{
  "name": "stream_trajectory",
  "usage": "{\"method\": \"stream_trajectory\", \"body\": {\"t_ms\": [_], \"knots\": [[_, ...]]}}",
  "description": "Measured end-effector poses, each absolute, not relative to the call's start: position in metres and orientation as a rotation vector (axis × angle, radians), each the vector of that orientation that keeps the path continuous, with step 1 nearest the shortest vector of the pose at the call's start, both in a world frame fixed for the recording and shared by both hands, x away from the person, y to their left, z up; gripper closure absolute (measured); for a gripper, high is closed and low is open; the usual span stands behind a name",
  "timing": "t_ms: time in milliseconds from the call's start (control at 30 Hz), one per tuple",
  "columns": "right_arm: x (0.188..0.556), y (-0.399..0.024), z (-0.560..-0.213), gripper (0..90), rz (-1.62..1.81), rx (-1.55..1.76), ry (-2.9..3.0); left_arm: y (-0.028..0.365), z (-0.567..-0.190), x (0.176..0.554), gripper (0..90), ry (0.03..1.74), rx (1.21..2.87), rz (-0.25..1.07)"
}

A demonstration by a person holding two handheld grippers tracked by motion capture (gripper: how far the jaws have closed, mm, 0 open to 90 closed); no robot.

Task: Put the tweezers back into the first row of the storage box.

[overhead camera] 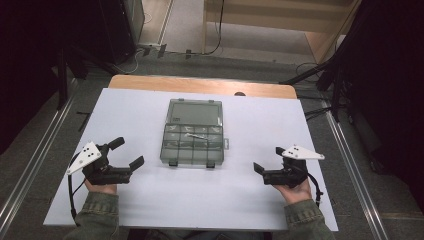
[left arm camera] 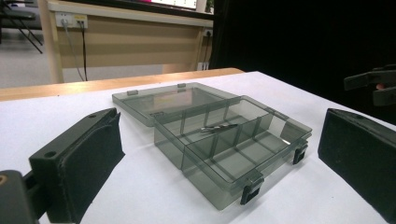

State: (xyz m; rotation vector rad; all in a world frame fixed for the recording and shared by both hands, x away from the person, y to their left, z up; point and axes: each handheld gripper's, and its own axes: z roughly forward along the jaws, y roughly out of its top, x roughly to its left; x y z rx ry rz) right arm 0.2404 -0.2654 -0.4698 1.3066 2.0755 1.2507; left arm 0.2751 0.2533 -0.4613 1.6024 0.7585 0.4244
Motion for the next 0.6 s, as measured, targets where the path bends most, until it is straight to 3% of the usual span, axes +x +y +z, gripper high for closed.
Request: {"method": "stream_trajectory", "body": {"t_ms": [267, 600], "knots": [[0.219, -0.283, -0.485, 0.0, 1.467, 1.265, 1.863, 0.253, -0.461, 0.275, 0.0, 0.757, 1.601, 0.425], [0.213, -0.284, -0.493, 0.0, 1.439, 1.264, 1.807, 0.254, -0.461, 0.276, 0.0, 0.758, 1.594, 0.423]]}}
